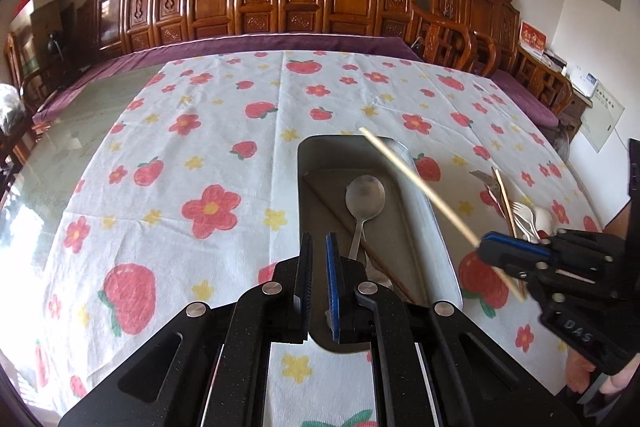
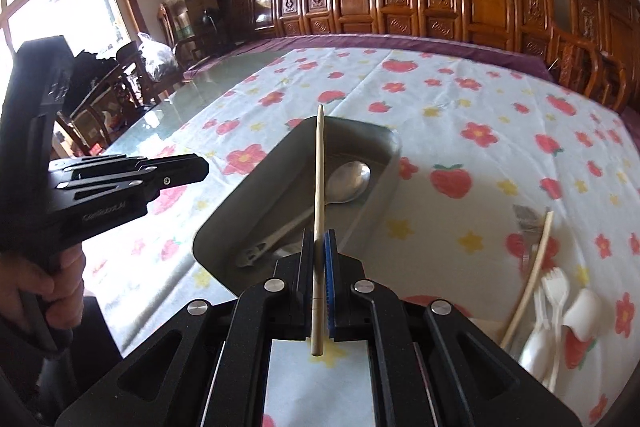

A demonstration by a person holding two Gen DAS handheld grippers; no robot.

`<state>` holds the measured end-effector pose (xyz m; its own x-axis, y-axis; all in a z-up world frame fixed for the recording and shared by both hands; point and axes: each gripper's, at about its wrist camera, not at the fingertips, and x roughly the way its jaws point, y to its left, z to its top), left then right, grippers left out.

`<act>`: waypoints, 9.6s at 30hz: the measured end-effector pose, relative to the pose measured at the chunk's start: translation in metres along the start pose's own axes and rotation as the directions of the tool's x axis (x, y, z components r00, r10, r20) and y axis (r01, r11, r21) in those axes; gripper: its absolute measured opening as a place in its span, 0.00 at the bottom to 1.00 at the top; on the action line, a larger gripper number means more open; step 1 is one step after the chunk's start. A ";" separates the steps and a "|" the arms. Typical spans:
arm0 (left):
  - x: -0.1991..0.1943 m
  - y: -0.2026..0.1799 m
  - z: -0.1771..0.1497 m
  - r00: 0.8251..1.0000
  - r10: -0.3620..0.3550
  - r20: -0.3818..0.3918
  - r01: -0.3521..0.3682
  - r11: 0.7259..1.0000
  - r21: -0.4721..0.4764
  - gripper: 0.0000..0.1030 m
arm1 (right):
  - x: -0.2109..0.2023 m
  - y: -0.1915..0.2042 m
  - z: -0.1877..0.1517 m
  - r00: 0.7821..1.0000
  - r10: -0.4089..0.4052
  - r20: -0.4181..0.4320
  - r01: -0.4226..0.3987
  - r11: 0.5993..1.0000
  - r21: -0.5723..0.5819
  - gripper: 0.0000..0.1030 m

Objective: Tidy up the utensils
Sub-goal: 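Lower the wooden chopstick into the silver tray and open the right gripper, then move the right gripper to the utensil pile and grasp another wooden chopstick, then grasp a wooden chopstick with the left gripper while the right gripper lifts its chopstick, then carry the chopstick over the tray and open the left gripper while the right holds its chopstick, then lower the held chopstick into the tray and open the right gripper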

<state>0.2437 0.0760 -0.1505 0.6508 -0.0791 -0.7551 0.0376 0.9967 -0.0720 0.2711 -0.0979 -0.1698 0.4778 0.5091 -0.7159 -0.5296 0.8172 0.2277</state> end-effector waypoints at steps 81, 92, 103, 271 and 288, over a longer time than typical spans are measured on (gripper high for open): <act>0.038 -0.149 -0.041 0.972 -0.215 -0.090 0.231 0.943 0.240 0.15 | 0.006 -0.144 -0.048 0.927 -0.344 -0.151 0.364 0.922 0.135 0.13; 0.039 -0.147 -0.040 0.975 -0.204 -0.088 0.220 0.947 0.234 0.15 | 0.016 -0.152 -0.042 0.928 -0.341 -0.153 0.366 0.912 0.186 0.10; 0.044 -0.148 -0.041 0.974 -0.205 -0.098 0.223 0.948 0.228 0.15 | -0.029 -0.159 -0.041 0.946 -0.318 -0.060 0.323 0.912 0.252 0.06; 0.024 0.044 0.036 0.998 -0.037 0.046 0.037 0.999 0.010 0.12 | 0.078 0.011 0.031 0.999 -0.007 -0.051 0.014 0.992 0.122 0.08; 0.013 0.015 0.037 0.994 -0.085 0.073 0.082 0.996 0.044 0.37 | -0.015 -0.031 0.002 0.989 -0.134 0.057 0.133 0.991 0.013 0.09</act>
<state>0.2806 0.0909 -0.1378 0.6986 -0.1621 -0.6969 0.1242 0.9867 -0.1050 0.2812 -0.1301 -0.1649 0.5832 0.4096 -0.7015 -0.4519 0.8812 0.1389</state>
